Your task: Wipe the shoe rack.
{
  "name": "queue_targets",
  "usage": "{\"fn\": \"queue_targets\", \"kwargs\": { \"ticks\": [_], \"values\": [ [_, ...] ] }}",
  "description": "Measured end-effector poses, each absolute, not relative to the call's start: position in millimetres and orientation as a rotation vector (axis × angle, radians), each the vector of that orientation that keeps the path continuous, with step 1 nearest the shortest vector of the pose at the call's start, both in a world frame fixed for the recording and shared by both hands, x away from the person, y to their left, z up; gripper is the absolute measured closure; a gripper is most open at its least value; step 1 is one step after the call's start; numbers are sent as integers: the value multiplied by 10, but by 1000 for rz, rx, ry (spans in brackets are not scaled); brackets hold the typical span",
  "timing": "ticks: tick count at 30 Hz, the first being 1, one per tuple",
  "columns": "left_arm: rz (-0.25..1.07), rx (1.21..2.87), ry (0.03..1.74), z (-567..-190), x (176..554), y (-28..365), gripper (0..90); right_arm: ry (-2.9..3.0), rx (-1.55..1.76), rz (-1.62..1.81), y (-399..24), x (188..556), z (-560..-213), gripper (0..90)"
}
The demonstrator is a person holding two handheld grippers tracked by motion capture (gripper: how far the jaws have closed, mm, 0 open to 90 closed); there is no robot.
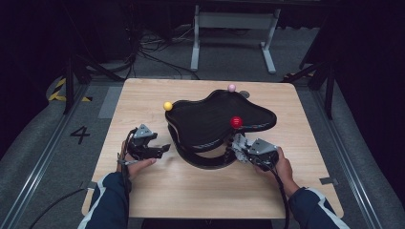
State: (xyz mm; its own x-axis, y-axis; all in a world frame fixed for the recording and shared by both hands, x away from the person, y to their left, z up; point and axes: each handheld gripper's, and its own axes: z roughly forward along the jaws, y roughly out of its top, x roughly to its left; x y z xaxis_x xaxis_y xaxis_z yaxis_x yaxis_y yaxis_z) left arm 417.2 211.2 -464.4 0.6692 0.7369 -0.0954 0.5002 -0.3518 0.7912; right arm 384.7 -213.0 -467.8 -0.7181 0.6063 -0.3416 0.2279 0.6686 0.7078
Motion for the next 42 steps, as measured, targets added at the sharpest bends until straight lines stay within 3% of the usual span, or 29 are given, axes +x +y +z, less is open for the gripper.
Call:
{"fn": "queue_targets", "kwargs": {
  "ticks": [5,18,25,29,42],
  "values": [
    [367,1974,971,-4629,4314,2044,241,2320,649,920,-2141,3797,-4634,808],
    [464,1953,1023,-4553,4698,1799,341,2376,616,934,-2176,3577,-4591,807],
    [519,1947,1048,-4514,4752,1754,541,2375,602,930,-2153,3579,-4629,804],
    [549,1957,1056,-4501,4753,1781,703,2387,607,915,-2154,3604,-4672,803],
    [537,1961,1053,-4497,4630,1893,745,2388,622,878,-2136,3670,-4735,800]
  ]
}}
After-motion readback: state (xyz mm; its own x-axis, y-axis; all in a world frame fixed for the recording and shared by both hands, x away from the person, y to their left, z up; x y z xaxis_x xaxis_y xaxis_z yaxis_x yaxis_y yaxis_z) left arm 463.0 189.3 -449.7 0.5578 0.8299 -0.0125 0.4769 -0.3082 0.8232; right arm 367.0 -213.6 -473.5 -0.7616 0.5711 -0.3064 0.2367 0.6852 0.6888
